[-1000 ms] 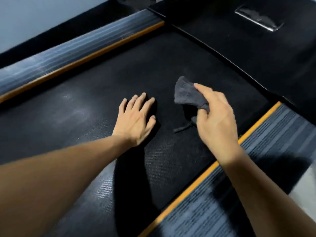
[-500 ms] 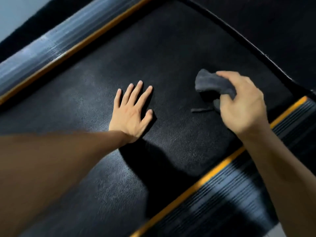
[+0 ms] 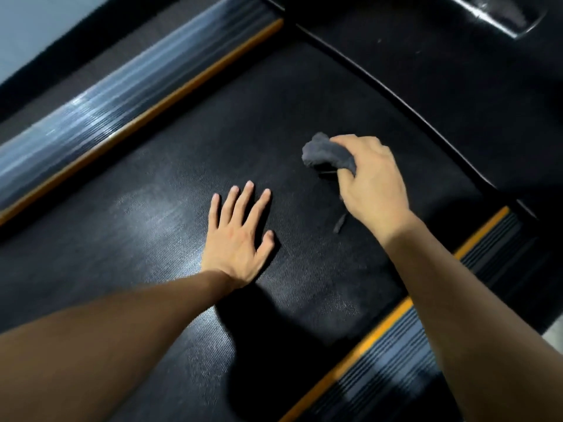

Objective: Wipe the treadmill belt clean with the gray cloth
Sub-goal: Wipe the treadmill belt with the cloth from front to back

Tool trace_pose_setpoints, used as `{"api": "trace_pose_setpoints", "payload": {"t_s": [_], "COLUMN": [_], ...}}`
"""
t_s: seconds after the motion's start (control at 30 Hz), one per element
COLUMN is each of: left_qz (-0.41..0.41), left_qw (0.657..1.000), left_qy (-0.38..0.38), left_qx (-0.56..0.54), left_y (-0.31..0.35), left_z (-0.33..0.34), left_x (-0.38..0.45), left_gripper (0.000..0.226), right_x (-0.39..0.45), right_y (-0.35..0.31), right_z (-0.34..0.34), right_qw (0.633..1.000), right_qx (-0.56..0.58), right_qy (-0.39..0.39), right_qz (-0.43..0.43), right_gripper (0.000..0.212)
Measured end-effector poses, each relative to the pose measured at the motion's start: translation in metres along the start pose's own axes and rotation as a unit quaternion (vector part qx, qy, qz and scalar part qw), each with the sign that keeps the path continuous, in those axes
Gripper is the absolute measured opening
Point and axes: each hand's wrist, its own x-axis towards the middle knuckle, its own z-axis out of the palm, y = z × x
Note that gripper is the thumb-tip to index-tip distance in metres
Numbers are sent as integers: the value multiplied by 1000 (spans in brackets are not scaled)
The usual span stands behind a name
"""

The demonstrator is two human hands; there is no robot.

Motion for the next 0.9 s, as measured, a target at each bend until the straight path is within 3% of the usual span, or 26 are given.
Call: {"api": "trace_pose_setpoints", "payload": {"t_s": [0.13,0.2,0.27,0.33,0.4,0.43,0.5,0.57,0.67,0.73,0.8,0.9], "left_qz": [47,6,-33,-32,-23,-25,-25,-21,-15,-16,-16,-17], "left_qw": [998,998,998,998,999,999,999,999,999,1000,1000,1000], "left_qy": [51,55,49,44,46,45,41,32,27,17,8,3], "left_qx": [-13,3,13,11,7,5,4,5,8,12,18,22], "left_y": [-36,-68,-88,-92,-94,-95,-96,-97,-97,-97,-97,-97], "left_z": [-19,-28,-24,-16,-12,-12,-13,-13,-13,-14,-15,-16], "left_x": [50,90,116,127,127,126,126,127,128,130,130,130], "left_gripper": [63,69,73,74,74,74,75,75,76,76,76,77], "right_x": [31,57,91,131,162,173,186,193,213,218,213,218], "right_y": [-11,-18,-26,-32,-39,-43,-45,-41,-26,-11,-1,-1], "right_z": [10,8,5,3,15,26,56,78,68,63,72,86], "right_qw": [994,991,991,984,975,975,974,953,936,943,959,972], "right_qx": [-94,-127,-126,-104,-99,-119,-210,-294,-313,-267,-200,-168], "right_qy": [-55,-37,36,143,197,180,64,-16,28,-22,-84,-43], "right_qz": [-24,-12,-14,-24,-41,-49,-52,-68,-156,-196,-183,-158], "right_gripper": [44,41,42,46,50,53,60,65,59,70,75,62]}}
